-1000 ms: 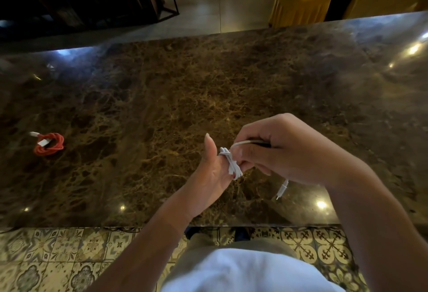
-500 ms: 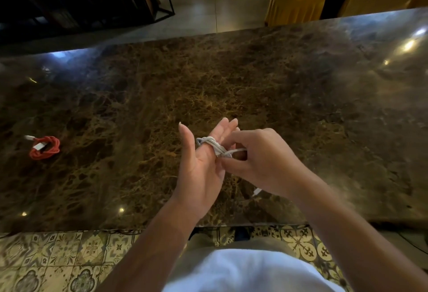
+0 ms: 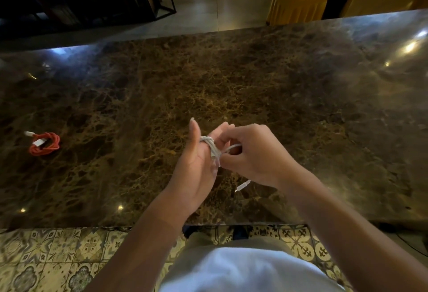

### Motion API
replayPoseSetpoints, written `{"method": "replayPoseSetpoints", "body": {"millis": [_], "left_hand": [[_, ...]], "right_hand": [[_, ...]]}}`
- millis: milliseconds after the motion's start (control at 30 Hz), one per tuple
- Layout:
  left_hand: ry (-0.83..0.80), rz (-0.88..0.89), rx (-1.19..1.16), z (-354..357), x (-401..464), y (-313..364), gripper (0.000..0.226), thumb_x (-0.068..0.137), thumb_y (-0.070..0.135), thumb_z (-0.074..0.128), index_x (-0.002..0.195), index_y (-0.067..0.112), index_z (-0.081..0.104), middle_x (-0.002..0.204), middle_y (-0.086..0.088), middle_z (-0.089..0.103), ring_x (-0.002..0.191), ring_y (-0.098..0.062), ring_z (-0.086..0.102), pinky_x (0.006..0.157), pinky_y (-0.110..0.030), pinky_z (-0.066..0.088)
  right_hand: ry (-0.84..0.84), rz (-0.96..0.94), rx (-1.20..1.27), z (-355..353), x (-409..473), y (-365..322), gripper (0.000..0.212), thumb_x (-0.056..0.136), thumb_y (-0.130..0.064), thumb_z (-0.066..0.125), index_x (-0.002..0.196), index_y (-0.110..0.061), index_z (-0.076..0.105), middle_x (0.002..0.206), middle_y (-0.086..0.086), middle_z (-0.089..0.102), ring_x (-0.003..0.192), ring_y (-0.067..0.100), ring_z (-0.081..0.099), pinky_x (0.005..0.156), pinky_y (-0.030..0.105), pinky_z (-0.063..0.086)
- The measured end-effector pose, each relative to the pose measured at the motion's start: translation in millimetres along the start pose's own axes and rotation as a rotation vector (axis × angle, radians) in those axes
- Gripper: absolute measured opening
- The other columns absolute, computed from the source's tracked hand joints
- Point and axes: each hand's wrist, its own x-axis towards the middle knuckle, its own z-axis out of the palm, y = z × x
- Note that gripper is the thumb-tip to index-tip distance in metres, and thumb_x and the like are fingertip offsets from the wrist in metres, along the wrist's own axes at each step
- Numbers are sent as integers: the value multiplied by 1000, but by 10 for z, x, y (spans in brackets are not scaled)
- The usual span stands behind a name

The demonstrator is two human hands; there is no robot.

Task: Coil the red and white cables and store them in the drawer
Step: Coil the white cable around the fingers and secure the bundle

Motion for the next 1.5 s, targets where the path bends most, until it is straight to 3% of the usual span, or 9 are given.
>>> {"method": "replayPoseSetpoints", "body": {"millis": [233,400,600,700,800,1067,1267,1400,1500], "left_hand": [[-28,-69,-102,-67,15,46,95,96,79,23,161,11,33,156,-13,53,145,-23,50,123,-42,32],[-9,-88,-162,21,40,44,90,100,75,19,158,10,38,157,-18,50,146,-23,48,107,-32,45],[-54,-124,-237,-21,64,69,92,101,76,20,155,5,44,150,-16,54,144,-25,43,122,-39,30],[-112,-143,-263,-50,55,66,90,103,74,21,148,3,53,141,-19,48,131,-30,30,125,-41,18],[-159,-173,-269,-62,36,85,89,104,72,22,153,3,47,149,-21,40,137,-30,28,130,-43,5],[-181,-131,-354,12,-41,95,88,102,70,28,148,-1,52,138,-20,59,132,-26,56,115,-33,42],[-137,-69,-297,132,-60,32,70,102,60,35,127,4,69,117,-14,68,115,-21,65,105,-31,49],[-146,-115,-315,118,-36,-12,68,104,58,38,136,1,58,120,-15,66,117,-22,63,108,-33,46],[-207,-130,-263,75,-17,-10,87,100,70,29,147,0,49,134,-15,66,131,-22,60,114,-34,43]], "right_hand": [[-94,-52,38,5,27,26,31,74,-37,86,100,-27,73,87,-9,72,74,10,68,70,39,61],[65,-98,-234,73,39,16,29,83,-42,78,108,-30,72,104,-13,61,88,10,61,74,30,53],[84,-204,-343,81,11,77,28,88,-45,65,109,-28,69,105,-13,66,85,11,65,64,20,42],[25,-251,-300,19,-4,99,39,86,-54,48,107,-29,69,106,-12,71,87,11,69,70,30,56],[7,-269,-282,-10,-35,112,40,87,-55,48,108,-29,70,107,-13,71,88,8,69,74,36,60],[38,-312,-76,2,-38,164,43,87,-62,61,103,-24,74,97,-12,70,81,10,68,69,40,58],[170,-312,3,64,-55,191,52,90,-69,59,98,-21,77,93,-10,73,77,11,69,63,41,57],[145,-262,-299,-50,-68,177,67,83,-87,41,90,-28,71,82,-15,65,66,7,63,57,36,54],[52,-272,-472,-185,-93,95,51,85,-79,48,78,-30,62,71,-15,59,59,4,55,54,29,48]]}}
